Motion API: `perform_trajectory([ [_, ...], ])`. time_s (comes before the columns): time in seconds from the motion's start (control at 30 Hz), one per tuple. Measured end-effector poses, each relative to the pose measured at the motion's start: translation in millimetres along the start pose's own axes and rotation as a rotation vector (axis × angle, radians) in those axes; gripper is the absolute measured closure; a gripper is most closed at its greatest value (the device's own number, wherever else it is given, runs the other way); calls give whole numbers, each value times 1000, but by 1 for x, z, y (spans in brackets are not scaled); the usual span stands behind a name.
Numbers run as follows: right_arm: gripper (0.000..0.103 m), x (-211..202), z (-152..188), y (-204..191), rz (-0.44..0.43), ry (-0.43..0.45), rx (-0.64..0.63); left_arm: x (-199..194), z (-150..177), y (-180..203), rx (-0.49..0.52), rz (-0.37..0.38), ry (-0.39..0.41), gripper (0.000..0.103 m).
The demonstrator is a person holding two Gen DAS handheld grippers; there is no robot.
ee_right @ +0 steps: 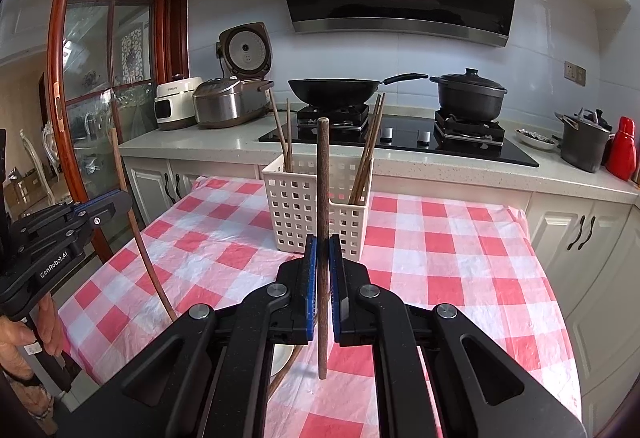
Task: Organize utensils
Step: 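Lift the chopstick in the left tool to the basket while the right tool carries its chopstick there, then lower the chopstick into the basket and open the left tool while the right tool releases its chopstick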
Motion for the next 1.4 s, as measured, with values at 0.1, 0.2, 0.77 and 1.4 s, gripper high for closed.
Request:
perform_trajectory([
  [0.1, 96, 1, -1, -1, -1, 1, -3, 1, -2, 1, 3, 0, 1, 97],
  [0.2, 96, 1, -6, -1, 1, 7, -9, 2, -5, 2, 2, 1, 2, 97],
  [0.77, 96, 10, -60, 8, 14, 62, -43, 6, -73, 18, 31, 65, 54, 97],
  [1.4, 96, 43, -152, 41, 19, 110, -1, 43, -189, 22, 45, 64, 109, 97],
])
Point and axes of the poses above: each gripper's, at about its wrist camera, not at the fingertips, and x roughly the way its jaws point, y to its right, z to its underside, the point moved 9 cm from there along x, roughly the way its jaws point, and after that the axes turned 9 degrees about -y, right-handed, at the moved point
